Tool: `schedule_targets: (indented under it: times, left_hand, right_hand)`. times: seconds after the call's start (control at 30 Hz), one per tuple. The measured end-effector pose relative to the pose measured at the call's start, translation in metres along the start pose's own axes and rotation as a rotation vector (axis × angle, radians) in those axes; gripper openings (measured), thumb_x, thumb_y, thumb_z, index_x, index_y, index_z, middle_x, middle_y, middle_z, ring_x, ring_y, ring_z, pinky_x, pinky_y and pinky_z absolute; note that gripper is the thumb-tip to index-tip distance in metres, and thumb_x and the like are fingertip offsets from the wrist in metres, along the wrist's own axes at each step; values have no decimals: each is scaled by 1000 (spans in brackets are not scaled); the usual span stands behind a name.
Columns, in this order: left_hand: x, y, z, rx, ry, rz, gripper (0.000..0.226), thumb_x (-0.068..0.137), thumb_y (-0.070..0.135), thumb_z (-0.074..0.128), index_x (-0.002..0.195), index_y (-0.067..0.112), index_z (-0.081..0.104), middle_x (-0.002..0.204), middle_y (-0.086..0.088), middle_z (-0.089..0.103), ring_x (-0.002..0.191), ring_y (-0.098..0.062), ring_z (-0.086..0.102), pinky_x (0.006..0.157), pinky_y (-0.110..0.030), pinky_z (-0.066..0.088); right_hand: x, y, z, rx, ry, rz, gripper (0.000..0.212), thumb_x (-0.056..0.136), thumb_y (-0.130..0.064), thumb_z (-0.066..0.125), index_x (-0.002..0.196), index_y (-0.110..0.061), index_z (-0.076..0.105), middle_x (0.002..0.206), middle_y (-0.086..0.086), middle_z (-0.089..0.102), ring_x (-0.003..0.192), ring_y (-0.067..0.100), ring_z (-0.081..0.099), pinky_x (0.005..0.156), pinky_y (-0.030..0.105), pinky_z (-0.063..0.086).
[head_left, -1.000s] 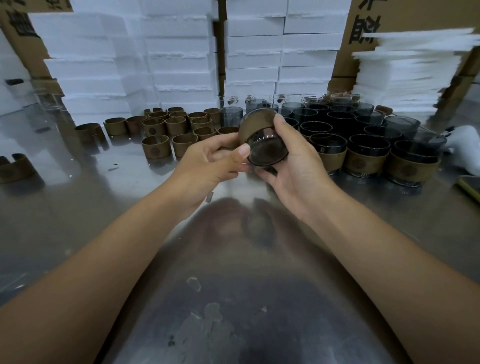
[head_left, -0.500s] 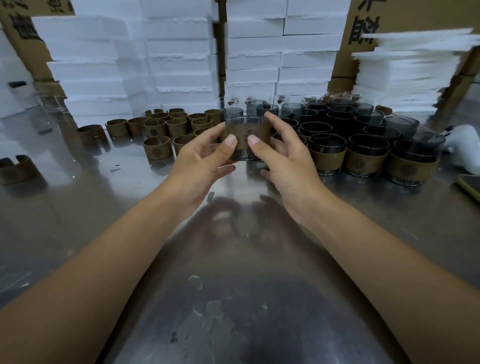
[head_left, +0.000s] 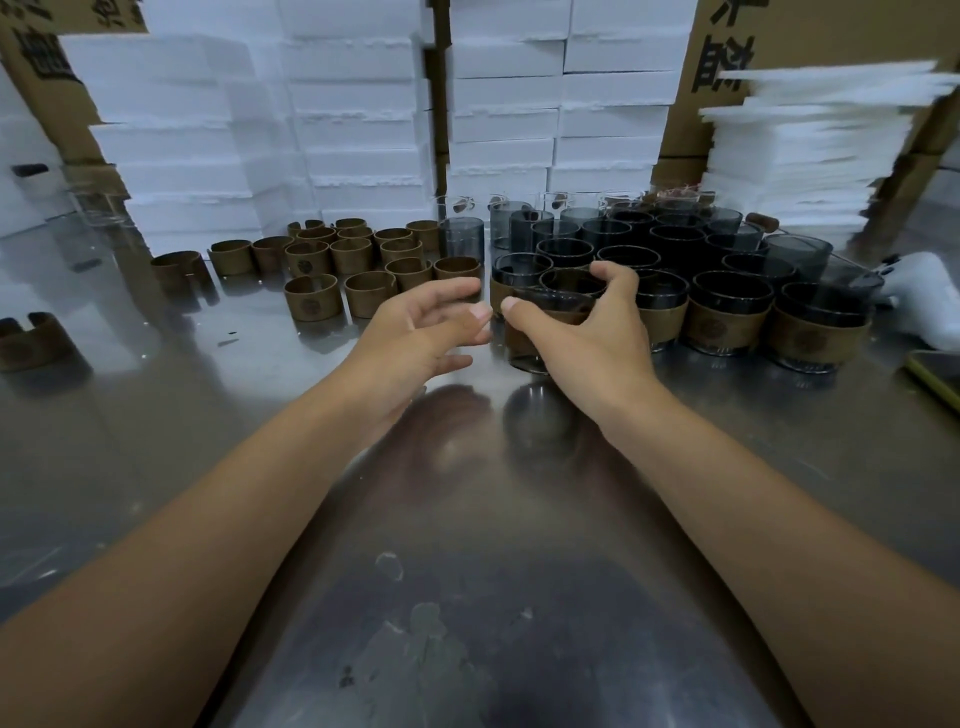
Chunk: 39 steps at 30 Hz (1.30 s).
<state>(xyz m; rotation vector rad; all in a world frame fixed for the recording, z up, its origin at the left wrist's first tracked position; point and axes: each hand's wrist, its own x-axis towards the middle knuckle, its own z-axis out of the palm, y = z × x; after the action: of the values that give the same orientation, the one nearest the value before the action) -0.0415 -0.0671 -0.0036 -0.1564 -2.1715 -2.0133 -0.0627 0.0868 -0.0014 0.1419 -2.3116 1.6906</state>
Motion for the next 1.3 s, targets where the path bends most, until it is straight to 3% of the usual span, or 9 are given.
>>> schedule_targets:
  times: [0.07,0.23,0.37,0.6,0.83,1.03,1.2,1.3]
  left_hand:
    - [0,0,-1,14,13,10,22,89,20,64,109,30,62,103,4,71,93,-9,69,83,-28,54]
    - [0,-1,-1,54,23,27,17,90,22,63,103,33,64,102,8,70,93,-7,69,79,-24,54]
    - [-2,0,-2,54,36,33,15,90,22,62,100,33,65,99,8,70,92,-8,69,78,-23,55]
    - [-3,1,-2,68,47,44,15,92,20,61,100,32,65,99,5,70,91,-8,68,79,-23,55]
    - [-3,1,1,92,50,43,15,92,21,61,99,33,65,100,4,70,92,-8,68,79,-24,55]
    - [-4,2,1,85,33,56,16,91,19,61,100,33,65,102,2,70,89,-7,69,79,-24,55]
    - [-4,1,0,72,7,58,18,91,19,61,101,34,66,105,4,69,90,-6,68,75,-21,53]
    - [-3,-1,-1,44,17,42,18,91,18,62,100,33,67,101,4,70,87,-5,68,75,-22,51]
  right_hand:
    - [1,2,-4,-72,19,-17,87,74,-47,74,141,-24,25,139,-1,42,108,9,41,84,24,32]
    - [2,10,-12,-251,59,-71,88,73,-46,75,142,-23,26,139,0,39,122,17,42,82,27,33]
    - [3,13,-14,-387,115,-126,84,74,-45,72,142,-22,28,137,2,40,123,21,44,81,30,39]
    - [6,14,-15,-624,165,-258,78,78,-49,70,141,-19,35,133,5,50,125,27,37,99,39,36]
    - [11,16,-14,-585,136,-326,77,81,-38,73,142,-15,34,136,10,42,127,26,38,102,35,33]
    - [15,17,-12,-680,117,-346,70,85,-43,67,141,-16,35,123,5,58,123,25,41,98,39,35]
    - [13,15,-14,-676,114,-356,70,87,-41,66,144,-17,32,138,6,45,130,24,38,103,37,34]
    - [9,11,-15,-637,141,-357,64,88,-42,62,142,-19,35,138,4,44,128,22,37,102,34,31]
